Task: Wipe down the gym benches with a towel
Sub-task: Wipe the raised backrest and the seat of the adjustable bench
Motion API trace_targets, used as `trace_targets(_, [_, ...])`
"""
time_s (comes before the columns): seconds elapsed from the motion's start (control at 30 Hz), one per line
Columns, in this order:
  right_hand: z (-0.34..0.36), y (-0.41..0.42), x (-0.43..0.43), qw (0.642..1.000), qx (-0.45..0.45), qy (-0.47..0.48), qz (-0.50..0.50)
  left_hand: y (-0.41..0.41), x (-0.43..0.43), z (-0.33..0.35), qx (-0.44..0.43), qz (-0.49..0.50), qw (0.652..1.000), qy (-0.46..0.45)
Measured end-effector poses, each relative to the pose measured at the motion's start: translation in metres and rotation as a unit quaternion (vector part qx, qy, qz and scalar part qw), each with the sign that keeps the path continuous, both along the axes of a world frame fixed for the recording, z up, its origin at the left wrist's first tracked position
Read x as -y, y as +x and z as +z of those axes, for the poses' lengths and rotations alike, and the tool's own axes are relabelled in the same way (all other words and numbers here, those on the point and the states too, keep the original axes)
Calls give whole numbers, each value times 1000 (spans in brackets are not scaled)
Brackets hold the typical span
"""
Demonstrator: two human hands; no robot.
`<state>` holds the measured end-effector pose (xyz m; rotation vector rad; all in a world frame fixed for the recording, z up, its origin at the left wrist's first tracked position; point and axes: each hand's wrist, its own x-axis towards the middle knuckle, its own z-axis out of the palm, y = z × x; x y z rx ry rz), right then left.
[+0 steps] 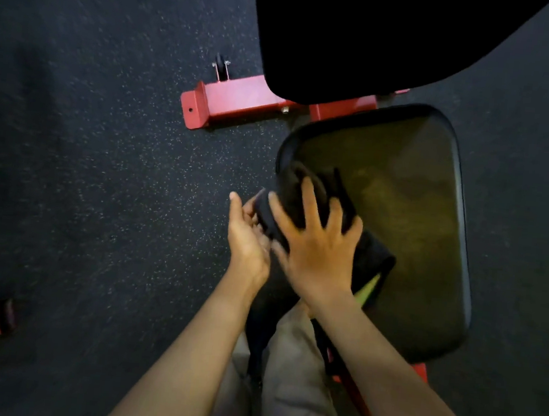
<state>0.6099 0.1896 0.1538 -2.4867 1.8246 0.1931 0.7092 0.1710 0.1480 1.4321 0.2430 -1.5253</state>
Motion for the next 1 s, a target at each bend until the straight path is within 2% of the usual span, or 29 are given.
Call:
trace_targets(0.1, [5, -41, -60, 999, 36, 3, 2, 2, -9, 4, 0, -53, 999, -5])
trace_targets(0.2, [11, -83, -70, 997, 61, -5, -47, -1, -16, 9, 21, -99, 995, -8])
trace_targets(0.27, [11, -90, -43, 986, 57, -13, -159, -4, -22, 13, 39, -114, 993, -4])
trace_targets(0.33, [9, -82, -8, 949, 75, -15, -307, -9, -26, 15, 50, -122, 991, -5])
trace_targets(0.4, [6, -68, 5, 933, 63, -23, -355, -12, -29, 17, 60, -132, 989, -4])
trace_targets(0.43, [5, -61, -1, 945, 57, -28, -320, -13, -31, 18, 63, -135, 989, 0])
trace_targets(0.53, [3, -59, -63, 994, 53, -24, -95, -16, -37, 20, 83, -163, 983, 8])
trace_targets(0.6, [4, -73, -106, 999, 48, -10, 12, -17, -42, 22, 130, -198, 971, 8])
trace_targets(0.63, [3, -84, -121, 999, 44, -8, 18, -18, -46, 23, 165, -220, 961, -2])
trace_targets(0.7, [5, -107, -132, 997, 38, -15, -61, -20, -55, 26, 255, -285, 922, -63])
trace_targets(0.77, [7, -121, -124, 973, 35, -23, -227, -22, -64, 28, 342, -372, 848, -161])
trace_targets(0.87, [14, -121, -82, 873, 75, -13, -482, -27, -68, 27, 407, -467, 733, -280])
trace_targets(0.9, [15, -116, -74, 852, 80, -6, -517, -30, -66, 26, 420, -485, 706, -302])
trace_targets(0.93, [15, -107, -70, 857, 78, -2, -510, -32, -63, 26, 434, -491, 686, -315])
trace_targets(1.0, [13, -89, -86, 904, 69, -11, -423, -38, -55, 25, 458, -503, 651, -337])
